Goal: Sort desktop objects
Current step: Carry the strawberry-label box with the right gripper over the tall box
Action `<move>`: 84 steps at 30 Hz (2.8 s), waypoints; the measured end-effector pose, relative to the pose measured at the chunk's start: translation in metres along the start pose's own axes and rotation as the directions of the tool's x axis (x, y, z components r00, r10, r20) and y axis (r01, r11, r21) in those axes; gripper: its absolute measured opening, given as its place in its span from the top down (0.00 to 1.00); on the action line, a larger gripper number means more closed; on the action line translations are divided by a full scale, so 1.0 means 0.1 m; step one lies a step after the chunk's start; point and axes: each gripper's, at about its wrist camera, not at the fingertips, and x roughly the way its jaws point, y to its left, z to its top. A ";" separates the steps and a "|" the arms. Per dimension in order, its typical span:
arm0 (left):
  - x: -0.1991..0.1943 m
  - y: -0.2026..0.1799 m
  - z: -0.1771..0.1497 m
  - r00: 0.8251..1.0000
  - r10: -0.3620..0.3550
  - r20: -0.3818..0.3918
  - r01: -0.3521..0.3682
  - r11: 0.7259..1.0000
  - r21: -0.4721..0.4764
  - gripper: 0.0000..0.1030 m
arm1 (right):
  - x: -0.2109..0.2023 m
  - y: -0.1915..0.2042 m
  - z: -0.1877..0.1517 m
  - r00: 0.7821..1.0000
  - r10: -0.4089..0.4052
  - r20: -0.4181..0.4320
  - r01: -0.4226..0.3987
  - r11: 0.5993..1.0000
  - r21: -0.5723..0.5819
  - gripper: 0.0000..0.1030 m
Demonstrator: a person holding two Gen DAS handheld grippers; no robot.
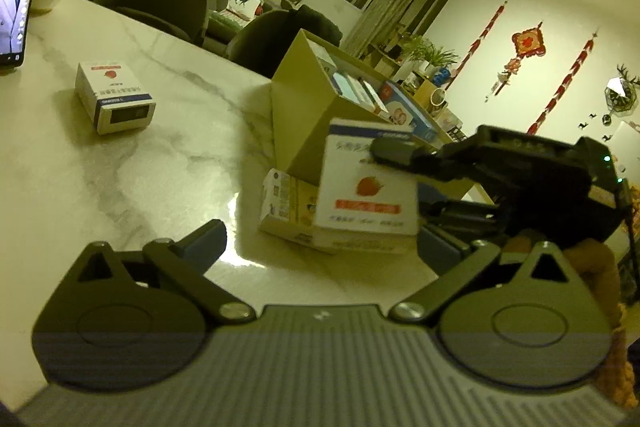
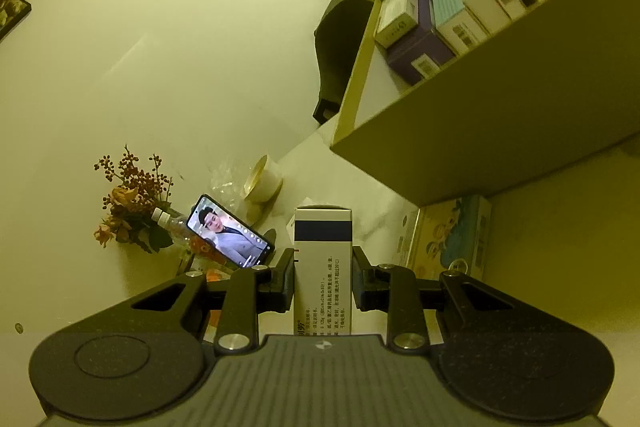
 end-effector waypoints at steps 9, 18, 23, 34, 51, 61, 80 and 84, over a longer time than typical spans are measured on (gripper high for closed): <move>0.00 0.04 0.01 1.000 0.007 -0.008 -0.007 1.000 -0.013 0.00 | -0.14 0.10 0.14 0.999 -0.014 0.044 0.017 0.998 -0.055 0.70; 0.08 0.10 0.03 0.996 0.080 -0.040 -0.080 0.997 -0.014 0.00 | -0.27 0.20 0.39 0.995 -0.019 0.098 0.029 0.994 -0.102 0.70; 0.11 0.14 0.04 0.994 0.095 -0.047 -0.097 0.995 -0.035 0.00 | -0.34 0.25 0.53 0.992 -0.021 0.125 0.037 0.991 -0.126 0.70; 0.14 0.26 0.08 0.995 0.092 -0.046 -0.096 0.991 -0.090 0.00 | -0.46 0.26 0.84 0.981 -0.062 0.181 0.091 0.984 -0.155 0.70; 0.15 0.35 0.12 0.994 0.099 -0.053 -0.105 0.986 -0.126 0.00 | -0.46 0.15 1.17 0.968 -0.149 0.201 0.181 0.972 -0.152 0.70; 0.15 0.38 0.12 0.993 0.106 -0.058 -0.114 0.983 -0.142 0.00 | -0.39 0.08 1.32 0.959 -0.205 0.194 0.236 0.959 -0.154 0.70; 0.14 0.44 0.14 0.991 0.117 -0.059 -0.125 0.980 -0.158 0.00 | -0.16 -0.01 1.48 0.946 -0.278 0.166 0.304 0.939 -0.163 0.70; 0.13 0.45 0.14 0.991 0.119 -0.058 -0.127 0.979 -0.161 0.00 | -0.15 -0.01 1.51 0.944 -0.286 0.166 0.312 0.936 -0.163 0.70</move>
